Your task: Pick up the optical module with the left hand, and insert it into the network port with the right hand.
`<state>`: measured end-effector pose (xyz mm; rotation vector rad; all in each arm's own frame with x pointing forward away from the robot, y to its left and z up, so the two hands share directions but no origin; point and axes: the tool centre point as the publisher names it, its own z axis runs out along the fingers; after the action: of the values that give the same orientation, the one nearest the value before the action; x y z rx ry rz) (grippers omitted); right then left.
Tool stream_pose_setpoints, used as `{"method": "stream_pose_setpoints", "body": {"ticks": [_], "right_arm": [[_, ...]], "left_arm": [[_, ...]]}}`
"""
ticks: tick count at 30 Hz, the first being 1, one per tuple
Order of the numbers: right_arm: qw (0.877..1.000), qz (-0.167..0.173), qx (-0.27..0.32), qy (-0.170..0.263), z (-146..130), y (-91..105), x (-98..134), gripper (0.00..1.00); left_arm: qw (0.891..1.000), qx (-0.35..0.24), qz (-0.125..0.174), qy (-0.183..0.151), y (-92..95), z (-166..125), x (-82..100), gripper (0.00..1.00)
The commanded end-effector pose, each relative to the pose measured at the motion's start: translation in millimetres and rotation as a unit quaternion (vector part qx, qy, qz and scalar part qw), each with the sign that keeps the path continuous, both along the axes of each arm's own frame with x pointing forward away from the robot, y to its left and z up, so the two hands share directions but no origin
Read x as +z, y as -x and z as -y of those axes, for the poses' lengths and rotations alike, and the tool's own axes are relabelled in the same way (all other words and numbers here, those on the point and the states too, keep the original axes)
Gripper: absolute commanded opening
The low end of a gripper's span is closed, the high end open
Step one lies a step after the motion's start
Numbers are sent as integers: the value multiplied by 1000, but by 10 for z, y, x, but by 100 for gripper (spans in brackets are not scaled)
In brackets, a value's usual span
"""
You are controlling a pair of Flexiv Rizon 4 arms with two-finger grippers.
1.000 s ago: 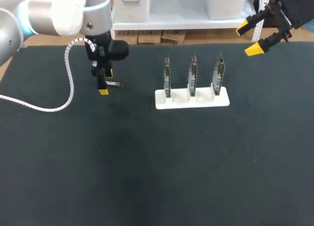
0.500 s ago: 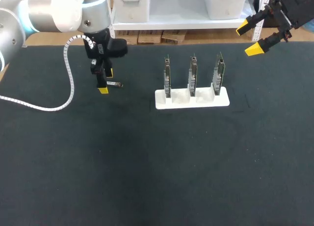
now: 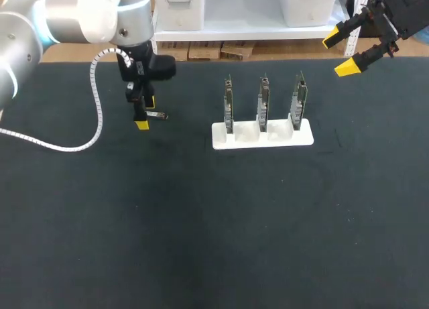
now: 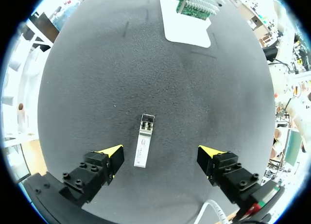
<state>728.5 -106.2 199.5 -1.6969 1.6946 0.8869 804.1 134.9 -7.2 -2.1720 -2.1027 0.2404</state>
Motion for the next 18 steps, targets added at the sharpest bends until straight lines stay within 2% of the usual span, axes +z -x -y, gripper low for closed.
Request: {"method": "stream_pose_setpoints", "body": {"ticks": [1,9,18], "right_arm": [[1000,1,-2,0,-1,17,2,100],[1000,1,-2,0,-1,17,2,100],[1000,1,-2,0,-1,17,2,100]], "left_arm": [[1000,-1,-7,1,-55,-14,-37,100],[1000,1,-6,-1,-82,-35,-22,100],[1000,-2,-3,-7,-232,-56,1,100]]}}
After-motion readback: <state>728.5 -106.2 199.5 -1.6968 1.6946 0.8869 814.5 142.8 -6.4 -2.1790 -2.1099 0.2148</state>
